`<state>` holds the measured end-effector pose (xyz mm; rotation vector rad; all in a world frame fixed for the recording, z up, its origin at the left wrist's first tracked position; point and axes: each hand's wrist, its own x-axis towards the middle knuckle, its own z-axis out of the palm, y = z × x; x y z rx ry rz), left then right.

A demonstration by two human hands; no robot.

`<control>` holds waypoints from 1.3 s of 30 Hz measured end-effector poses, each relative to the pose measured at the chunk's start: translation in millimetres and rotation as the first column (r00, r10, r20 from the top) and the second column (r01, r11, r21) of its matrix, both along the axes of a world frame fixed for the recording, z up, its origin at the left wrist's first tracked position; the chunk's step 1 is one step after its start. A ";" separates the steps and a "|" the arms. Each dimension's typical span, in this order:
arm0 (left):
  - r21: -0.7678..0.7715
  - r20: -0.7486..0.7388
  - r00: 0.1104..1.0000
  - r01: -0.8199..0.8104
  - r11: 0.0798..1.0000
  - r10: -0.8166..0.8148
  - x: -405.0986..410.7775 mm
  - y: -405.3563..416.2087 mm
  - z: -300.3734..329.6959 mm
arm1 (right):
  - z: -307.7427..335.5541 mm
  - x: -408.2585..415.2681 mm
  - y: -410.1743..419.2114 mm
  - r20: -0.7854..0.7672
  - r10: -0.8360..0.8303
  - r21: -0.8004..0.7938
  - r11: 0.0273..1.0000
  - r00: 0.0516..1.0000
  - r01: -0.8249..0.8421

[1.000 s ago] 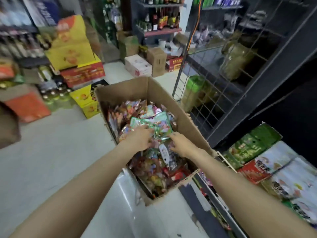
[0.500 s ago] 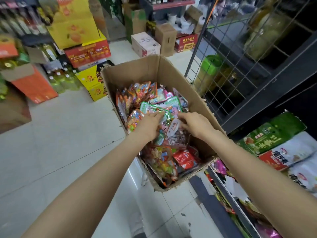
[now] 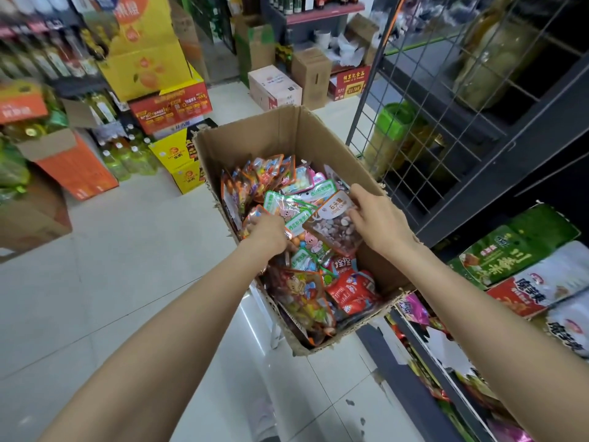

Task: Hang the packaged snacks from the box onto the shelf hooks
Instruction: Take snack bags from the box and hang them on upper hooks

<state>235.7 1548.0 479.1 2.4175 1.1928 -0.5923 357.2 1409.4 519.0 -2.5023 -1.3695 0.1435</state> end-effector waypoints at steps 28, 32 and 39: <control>0.907 0.416 -0.151 0.131 0.399 -0.897 85.2 -83.5 234.0 | 238.9 52.0 -108.2 -0.678 0.070 0.675 0.451 0.731 0.583; 0.462 0.887 -0.206 0.421 0.780 -0.414 100.5 -138.5 267.9 | 277.6 52.8 -162.6 -0.572 0.009 0.793 0.265 0.820 0.549; -0.422 0.869 0.127 0.694 0.584 0.477 139.2 -237.8 345.2 | 313.2 47.4 -246.9 -0.508 -0.107 0.847 0.118 0.855 0.518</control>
